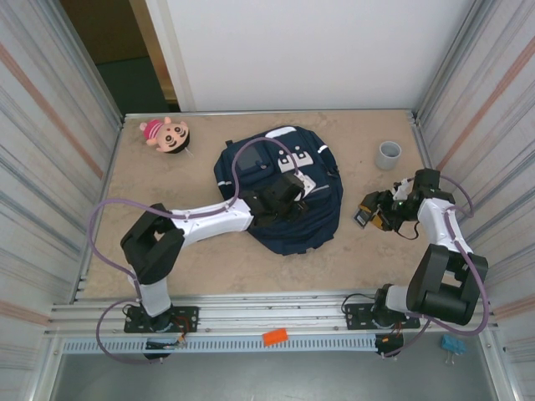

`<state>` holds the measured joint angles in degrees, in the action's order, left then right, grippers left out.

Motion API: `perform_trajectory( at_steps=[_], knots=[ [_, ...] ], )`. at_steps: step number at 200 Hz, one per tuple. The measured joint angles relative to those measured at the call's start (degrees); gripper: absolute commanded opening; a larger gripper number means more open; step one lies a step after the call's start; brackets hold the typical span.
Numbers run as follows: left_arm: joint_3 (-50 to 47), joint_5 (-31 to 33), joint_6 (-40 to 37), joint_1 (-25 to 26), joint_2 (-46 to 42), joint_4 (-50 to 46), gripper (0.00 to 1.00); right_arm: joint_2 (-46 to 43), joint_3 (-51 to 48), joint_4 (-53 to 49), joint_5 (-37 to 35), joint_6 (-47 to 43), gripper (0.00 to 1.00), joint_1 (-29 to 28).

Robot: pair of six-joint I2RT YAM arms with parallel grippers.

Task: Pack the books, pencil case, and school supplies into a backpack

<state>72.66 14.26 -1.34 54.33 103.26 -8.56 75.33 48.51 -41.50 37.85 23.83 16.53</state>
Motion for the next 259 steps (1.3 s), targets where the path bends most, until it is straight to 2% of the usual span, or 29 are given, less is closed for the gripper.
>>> perform_trajectory(
  at_steps=[28, 54, 89, 122, 151, 177, 223, 259],
  knots=[
    [-0.04, -0.48, 0.46, -0.44, -0.26, 0.76, 0.17, -0.52, 0.00, 0.83, 1.07, 1.49, 0.45, -1.75],
    [-0.22, -2.80, 1.42, -0.70, -0.92, 0.92, 0.05, -1.64, 0.00, 2.36, 2.05, 4.13, 0.45, -4.50],
    [-1.99, -7.58, 3.43, -1.09, -6.14, 2.01, 0.04, -4.15, -1.64, 7.02, 3.91, 10.56, 0.46, -10.40],
    [-2.21, -10.16, 5.11, -2.64, -9.62, 2.86, 0.04, -5.70, -6.60, 17.09, 6.47, 22.23, 0.48, -16.94],
    [-2.21, -12.00, 6.36, -2.97, -9.70, 2.84, 0.04, -3.61, -7.06, 23.78, 5.38, 31.01, 0.48, -23.71],
    [-2.21, -12.33, 7.28, -3.45, -9.70, 2.78, 0.04, -1.66, -7.10, 29.51, 3.78, 39.21, 0.51, -27.61],
    [-2.45, -12.24, 8.33, -4.52, -9.70, 2.73, 0.04, 0.83, -7.17, 38.93, 1.46, 49.68, 0.50, -30.64],
    [-3.34, -12.61, 10.16, -4.52, -10.03, 2.80, 0.03, -1.77, -7.17, 36.13, 1.18, 49.29, 0.51, -29.27]
  ],
)
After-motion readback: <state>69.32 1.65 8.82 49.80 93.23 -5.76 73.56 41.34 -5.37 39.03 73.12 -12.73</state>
